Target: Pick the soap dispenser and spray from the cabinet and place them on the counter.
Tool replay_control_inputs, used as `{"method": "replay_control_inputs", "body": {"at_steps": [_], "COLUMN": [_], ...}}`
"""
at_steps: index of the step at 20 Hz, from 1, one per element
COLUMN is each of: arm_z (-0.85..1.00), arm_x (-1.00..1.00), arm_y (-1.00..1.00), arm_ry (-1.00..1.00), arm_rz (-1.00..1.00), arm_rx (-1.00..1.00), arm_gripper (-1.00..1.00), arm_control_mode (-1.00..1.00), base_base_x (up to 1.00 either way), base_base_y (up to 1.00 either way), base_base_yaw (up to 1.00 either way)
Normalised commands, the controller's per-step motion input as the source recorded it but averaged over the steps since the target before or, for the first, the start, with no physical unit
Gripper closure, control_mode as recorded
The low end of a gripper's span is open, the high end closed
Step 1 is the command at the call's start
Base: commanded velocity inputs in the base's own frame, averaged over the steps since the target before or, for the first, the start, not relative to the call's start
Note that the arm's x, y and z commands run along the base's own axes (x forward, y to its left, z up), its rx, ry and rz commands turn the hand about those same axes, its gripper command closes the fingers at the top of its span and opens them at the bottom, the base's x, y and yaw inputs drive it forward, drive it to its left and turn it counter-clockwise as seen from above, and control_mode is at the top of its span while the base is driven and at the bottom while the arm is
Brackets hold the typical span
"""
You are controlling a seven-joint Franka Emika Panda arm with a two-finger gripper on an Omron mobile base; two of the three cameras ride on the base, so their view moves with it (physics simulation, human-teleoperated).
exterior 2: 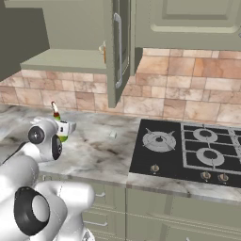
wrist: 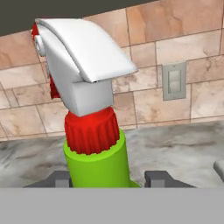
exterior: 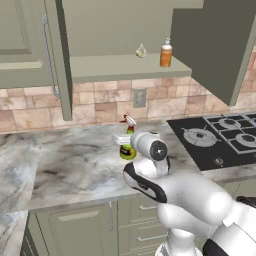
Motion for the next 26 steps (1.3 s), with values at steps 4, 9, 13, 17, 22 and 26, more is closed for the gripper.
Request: {"method": "replay_control_inputs", "body": {"at_steps": [4,9,13,17,22,26], "arm_z": [-0.49,-0.44,-0.31,-0.37,-0.45,-0.44], "arm_x": [0.22,0.15,0.00,0.01,0.00,0.03], "arm_y": [0.00,0.00,0.00,0.00,0.00,0.00], "arm_ry": [0.00,0.00,-0.05,-0.03,0.00,0.00], "arm_rz": [0.00,0.00,0.00,0.00,0.00,0.00], "arm_rx": [0.00,0.00,0.00,0.00,-0.01,0.00], "arm_gripper": [1.00,1.00,1.00,1.00,1.00,1.00], "arm_control_mode": [-1.00,-1.00,-1.00,-1.00,-1.00,-1.00], "base_base_x": [0.00,0.00,0.00,0.00,0.00,0.00], "base_base_y": [0.00,0.00,0.00,0.00,0.00,0.00], "base_base_yaw": [0.00,0.00,0.00,0.00,0.00,0.00]}}
